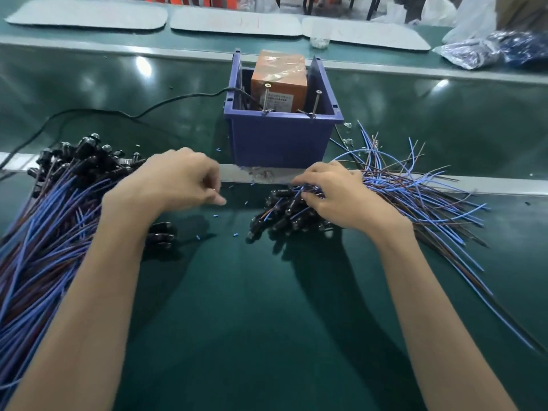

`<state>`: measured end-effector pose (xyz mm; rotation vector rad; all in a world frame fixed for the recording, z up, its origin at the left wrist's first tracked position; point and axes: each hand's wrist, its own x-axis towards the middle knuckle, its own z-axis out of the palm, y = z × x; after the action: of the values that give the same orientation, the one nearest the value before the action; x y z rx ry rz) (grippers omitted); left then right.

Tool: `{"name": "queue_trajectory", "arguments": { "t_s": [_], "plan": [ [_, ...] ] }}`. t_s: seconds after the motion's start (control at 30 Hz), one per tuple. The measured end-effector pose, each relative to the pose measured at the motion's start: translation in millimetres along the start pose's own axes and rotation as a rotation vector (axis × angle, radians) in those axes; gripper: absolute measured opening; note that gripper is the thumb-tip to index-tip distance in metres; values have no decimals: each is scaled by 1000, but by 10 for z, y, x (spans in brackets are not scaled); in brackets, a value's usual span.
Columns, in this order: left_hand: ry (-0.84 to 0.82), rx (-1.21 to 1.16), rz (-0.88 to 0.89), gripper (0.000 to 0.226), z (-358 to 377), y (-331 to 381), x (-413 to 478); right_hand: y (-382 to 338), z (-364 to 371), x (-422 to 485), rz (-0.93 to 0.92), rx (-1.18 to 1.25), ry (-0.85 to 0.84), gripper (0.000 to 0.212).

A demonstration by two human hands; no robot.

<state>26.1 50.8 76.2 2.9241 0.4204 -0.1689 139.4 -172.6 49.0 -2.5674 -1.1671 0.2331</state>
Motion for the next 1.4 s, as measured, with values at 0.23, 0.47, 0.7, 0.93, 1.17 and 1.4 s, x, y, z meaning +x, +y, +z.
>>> {"name": "queue_trajectory", "arguments": {
  "t_s": [0.23,0.47,0.7,0.93,1.17,1.4],
  "plan": [
    [232,-422,416,17,19,469,-56,-222,-46,-27,-170,188,35,29],
    [385,-761,542,11,22,813,-132,-245,-145,-101,-180,727,32,17],
    [330,-934,496,16,8,854,-157,-139,-161,-74,-167,769,111,15],
    [77,-832,187,37,30,663,-46,-107,-312,-124,-124,909,268,24],
    [-129,-440,24,32,34,416,25,-93,-605,-237,-182,1251,341,40],
    [-19,-464,-14,24,-67,299,-6,-104,-648,-282,-124,1351,262,32]
  ]
}}
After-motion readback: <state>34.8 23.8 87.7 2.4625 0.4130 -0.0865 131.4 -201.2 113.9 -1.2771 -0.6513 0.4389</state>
